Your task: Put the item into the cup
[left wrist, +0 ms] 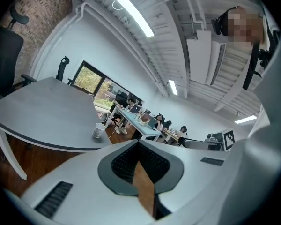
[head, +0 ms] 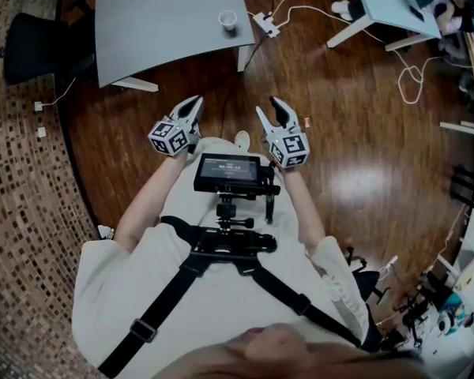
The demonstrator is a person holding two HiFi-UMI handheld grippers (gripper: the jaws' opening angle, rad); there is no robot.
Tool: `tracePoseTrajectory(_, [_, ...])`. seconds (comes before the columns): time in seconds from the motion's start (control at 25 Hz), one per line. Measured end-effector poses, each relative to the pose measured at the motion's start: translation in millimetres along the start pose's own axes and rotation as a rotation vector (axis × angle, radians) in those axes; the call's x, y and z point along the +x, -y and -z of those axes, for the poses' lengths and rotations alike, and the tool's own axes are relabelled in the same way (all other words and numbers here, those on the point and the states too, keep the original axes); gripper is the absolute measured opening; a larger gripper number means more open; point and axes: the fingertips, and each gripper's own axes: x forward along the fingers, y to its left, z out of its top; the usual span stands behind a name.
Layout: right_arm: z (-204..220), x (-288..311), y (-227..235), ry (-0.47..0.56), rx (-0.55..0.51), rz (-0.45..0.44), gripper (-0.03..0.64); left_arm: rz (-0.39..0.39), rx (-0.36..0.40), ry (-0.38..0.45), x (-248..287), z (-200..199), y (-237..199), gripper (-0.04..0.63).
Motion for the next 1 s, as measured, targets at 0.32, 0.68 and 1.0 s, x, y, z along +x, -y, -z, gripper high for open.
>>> tracePoseTrajectory(0.32, [6.6, 7.5, 0.1, -0.01, -0.048, 0.011, 0.207, -0.016, 0.012, -0.011, 0.9, -1.8, -6.1, 0.002])
tracePoseTrajectory(0.68, [1.5, 3.8, 7.7, 0.0, -0.081, 0.017, 0.207, -0.019, 0.01, -0.023, 4.7, 6.4, -5.4, 0.002])
tracePoseTrajectory(1.0, [2.6, -7.6, 15.2, -0.014, -0.086, 0.035, 0.207, -0.03, 0.001, -0.028, 4.3, 16.7, -7.5, 0.002])
